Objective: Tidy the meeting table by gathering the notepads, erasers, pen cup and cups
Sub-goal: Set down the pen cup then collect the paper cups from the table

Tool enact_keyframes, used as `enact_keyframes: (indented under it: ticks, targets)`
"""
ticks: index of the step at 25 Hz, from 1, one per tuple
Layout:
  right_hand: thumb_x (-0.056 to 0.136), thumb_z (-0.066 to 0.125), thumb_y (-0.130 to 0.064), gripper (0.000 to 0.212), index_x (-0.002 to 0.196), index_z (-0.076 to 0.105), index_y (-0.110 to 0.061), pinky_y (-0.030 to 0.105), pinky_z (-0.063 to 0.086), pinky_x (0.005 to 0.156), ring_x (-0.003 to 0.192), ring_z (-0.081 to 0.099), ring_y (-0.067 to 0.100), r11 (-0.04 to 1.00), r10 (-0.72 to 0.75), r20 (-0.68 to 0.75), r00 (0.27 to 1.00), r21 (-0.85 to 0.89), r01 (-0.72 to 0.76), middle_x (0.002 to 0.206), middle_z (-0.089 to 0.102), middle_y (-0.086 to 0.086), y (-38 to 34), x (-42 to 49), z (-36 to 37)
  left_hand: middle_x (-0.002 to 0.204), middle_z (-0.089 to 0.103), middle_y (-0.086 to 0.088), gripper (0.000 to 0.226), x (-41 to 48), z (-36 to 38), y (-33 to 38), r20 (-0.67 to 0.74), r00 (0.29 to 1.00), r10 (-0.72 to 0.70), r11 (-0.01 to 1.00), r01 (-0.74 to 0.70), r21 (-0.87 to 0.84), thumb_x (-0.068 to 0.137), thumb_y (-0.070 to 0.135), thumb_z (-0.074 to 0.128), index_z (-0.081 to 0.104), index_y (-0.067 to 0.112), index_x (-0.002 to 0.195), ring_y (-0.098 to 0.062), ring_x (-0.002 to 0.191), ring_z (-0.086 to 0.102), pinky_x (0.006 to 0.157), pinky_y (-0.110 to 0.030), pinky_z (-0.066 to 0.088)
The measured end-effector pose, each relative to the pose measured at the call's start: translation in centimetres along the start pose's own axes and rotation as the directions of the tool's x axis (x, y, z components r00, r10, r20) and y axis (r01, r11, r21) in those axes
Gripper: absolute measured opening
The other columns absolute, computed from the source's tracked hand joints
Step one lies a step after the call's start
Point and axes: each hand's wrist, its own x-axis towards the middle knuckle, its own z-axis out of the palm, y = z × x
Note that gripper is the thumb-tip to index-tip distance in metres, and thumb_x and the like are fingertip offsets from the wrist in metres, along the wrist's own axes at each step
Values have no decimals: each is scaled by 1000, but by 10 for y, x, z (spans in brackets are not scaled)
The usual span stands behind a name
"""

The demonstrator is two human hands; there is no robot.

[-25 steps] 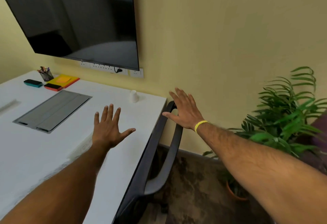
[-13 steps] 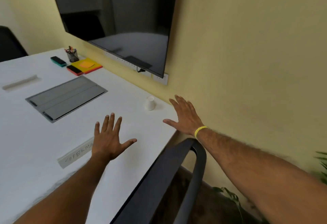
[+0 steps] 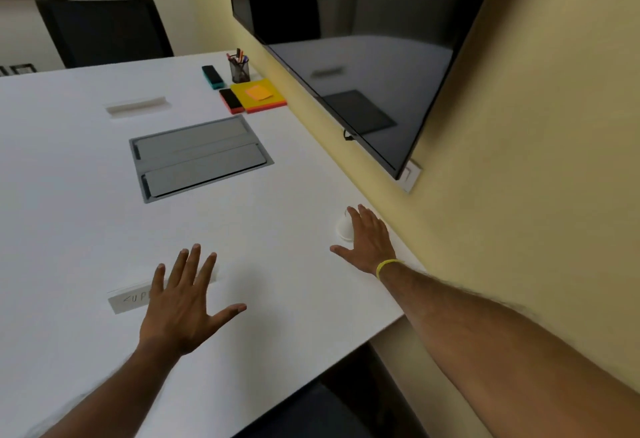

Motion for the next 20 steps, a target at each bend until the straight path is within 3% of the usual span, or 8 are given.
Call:
enact_keyframes:
  ticks: [5,9,13,17,20]
  targets:
    - [84,68,-48,93,156,14,-22,50,26,116,147,18,35,996,85,75,994,34,-87,163,10,13,28,69,29,165,4,-4,110,6,18,26,39,999,-14,1000,13,10,74,93,25,15,20,156,-21,152,2,122,-53,7]
    - [85,71,-38,83,152,23,-26,46,42,105,136,35,38,988,97,160,982,101,-114,159,12,11,39,97,50,165,3,-4,110,15,19,32,41,998,-39,999,38,13,74,93,25,14,21,156,-21,152,1,122,-53,7]
    - [88,67,-23,63,144,37,-23,43,50,95,118,54,38,981,85,123,989,164,-105,145,32,11,38,106,59,165,0,-3,111,14,21,28,74,994,-77,997,77,13,73,94,23,10,23,157,-20,152,-3,122,-53,6]
    - [86,70,-21,57,136,44,-22,42,51,93,113,57,37,958,103,76,992,259,-119,135,42,11,36,99,55,165,-2,-2,112,15,21,28,97,991,-89,996,88,15,72,95,20,7,23,157,-20,152,-4,122,-53,6]
    - [83,75,-24,56,131,48,-20,39,50,94,112,57,32,883,167,42,985,437,-168,130,47,10,27,89,44,165,-4,-2,112,15,18,35,94,992,-87,996,89,-14,71,96,18,6,23,157,-20,152,-5,122,-52,6]
